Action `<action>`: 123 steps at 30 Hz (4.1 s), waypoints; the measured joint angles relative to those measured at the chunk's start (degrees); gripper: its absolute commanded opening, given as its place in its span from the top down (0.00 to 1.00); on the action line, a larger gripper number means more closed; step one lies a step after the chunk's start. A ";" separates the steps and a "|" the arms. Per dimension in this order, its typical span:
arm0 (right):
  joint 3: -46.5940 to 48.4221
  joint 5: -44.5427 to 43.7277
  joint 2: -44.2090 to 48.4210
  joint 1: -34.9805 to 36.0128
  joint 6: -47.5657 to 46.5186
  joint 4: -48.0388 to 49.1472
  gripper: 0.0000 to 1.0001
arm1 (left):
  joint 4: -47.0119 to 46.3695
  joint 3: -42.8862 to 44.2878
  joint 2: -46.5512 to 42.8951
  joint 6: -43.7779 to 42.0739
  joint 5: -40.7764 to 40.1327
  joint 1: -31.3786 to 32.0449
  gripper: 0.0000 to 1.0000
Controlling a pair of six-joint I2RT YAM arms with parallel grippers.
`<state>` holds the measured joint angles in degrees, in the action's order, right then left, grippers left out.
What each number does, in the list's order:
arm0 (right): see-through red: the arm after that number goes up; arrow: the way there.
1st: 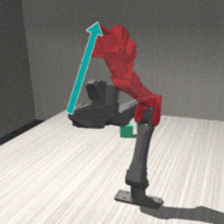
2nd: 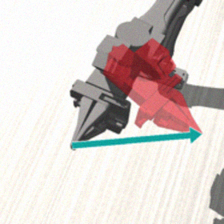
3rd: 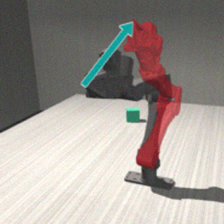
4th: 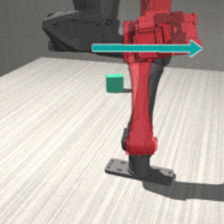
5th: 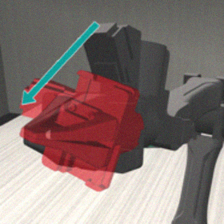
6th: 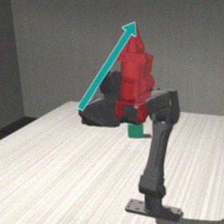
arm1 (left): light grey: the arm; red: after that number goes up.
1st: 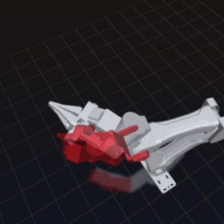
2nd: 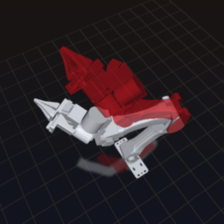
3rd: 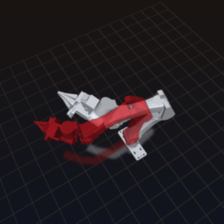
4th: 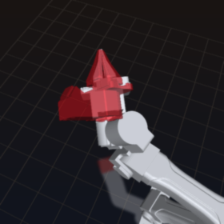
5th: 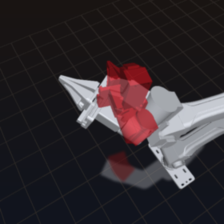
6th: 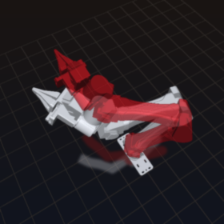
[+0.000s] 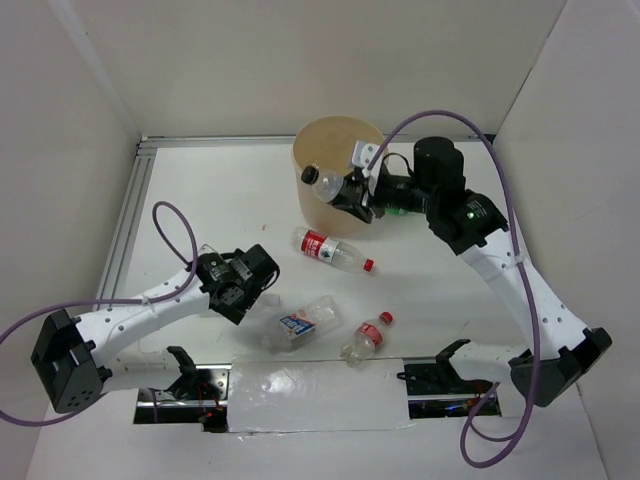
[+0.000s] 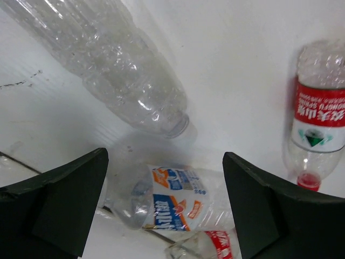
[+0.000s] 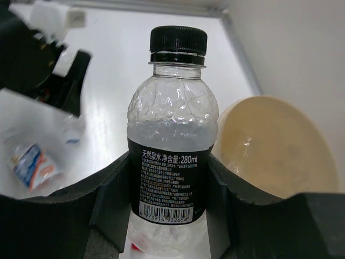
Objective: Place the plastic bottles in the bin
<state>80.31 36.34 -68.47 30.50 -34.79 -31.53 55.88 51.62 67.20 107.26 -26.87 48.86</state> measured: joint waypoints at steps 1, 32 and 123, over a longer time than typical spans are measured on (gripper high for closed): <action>1.07 -0.98 -0.76 0.00 1.33 2.10 0.71 | -0.39 -0.13 0.42 0.52 0.42 -0.87 0.00; -11.63 16.41 9.55 -16.20 -3.23 1.51 0.49 | -9.35 -0.68 10.97 -11.91 0.48 -11.87 0.83; 12.66 -11.85 -22.86 -13.62 -7.10 7.85 0.01 | -40.98 -7.06 4.98 -15.45 9.25 -2.34 0.00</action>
<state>92.97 24.49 -91.33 16.88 -41.89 -23.68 14.90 44.56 72.18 91.81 -17.63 46.52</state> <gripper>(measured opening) 0.988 1.001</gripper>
